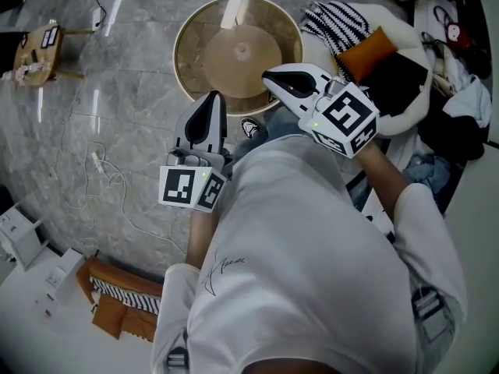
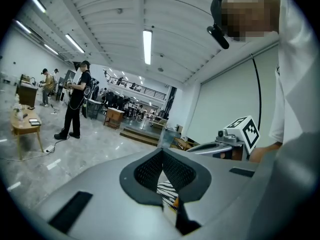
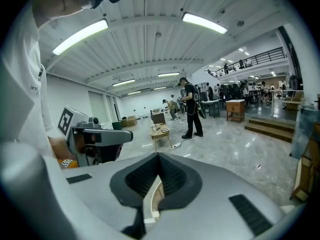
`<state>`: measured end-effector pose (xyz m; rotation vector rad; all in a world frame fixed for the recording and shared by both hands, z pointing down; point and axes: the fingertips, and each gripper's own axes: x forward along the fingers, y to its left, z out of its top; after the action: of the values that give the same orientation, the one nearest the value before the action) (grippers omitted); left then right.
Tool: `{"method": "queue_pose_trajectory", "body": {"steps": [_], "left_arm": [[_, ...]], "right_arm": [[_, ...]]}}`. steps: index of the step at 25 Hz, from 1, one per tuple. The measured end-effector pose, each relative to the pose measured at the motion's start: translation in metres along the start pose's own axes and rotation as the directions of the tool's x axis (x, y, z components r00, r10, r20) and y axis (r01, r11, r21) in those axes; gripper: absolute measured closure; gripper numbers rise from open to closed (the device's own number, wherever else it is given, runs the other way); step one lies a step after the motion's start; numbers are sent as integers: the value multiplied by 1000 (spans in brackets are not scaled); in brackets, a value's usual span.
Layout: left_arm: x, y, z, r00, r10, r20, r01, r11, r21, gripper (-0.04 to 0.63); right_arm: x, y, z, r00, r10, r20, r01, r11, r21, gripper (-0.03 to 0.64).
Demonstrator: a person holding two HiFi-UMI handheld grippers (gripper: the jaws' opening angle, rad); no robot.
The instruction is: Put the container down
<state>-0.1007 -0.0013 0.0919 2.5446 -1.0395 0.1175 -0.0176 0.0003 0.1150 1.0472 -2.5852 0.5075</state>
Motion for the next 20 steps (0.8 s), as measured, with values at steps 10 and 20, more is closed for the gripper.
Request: {"method": "queue_pose_trajectory", "body": {"steps": [10, 20], "left_arm": [[-21, -12, 6, 999, -18, 29, 18, 1000, 13, 577], [-33, -16, 13, 998, 45, 45, -46, 998, 32, 577]], "right_arm": [[-17, 20, 11, 999, -33, 22, 33, 999, -13, 600], [-39, 21, 20, 987, -150, 65, 150, 989, -1, 601]]}}
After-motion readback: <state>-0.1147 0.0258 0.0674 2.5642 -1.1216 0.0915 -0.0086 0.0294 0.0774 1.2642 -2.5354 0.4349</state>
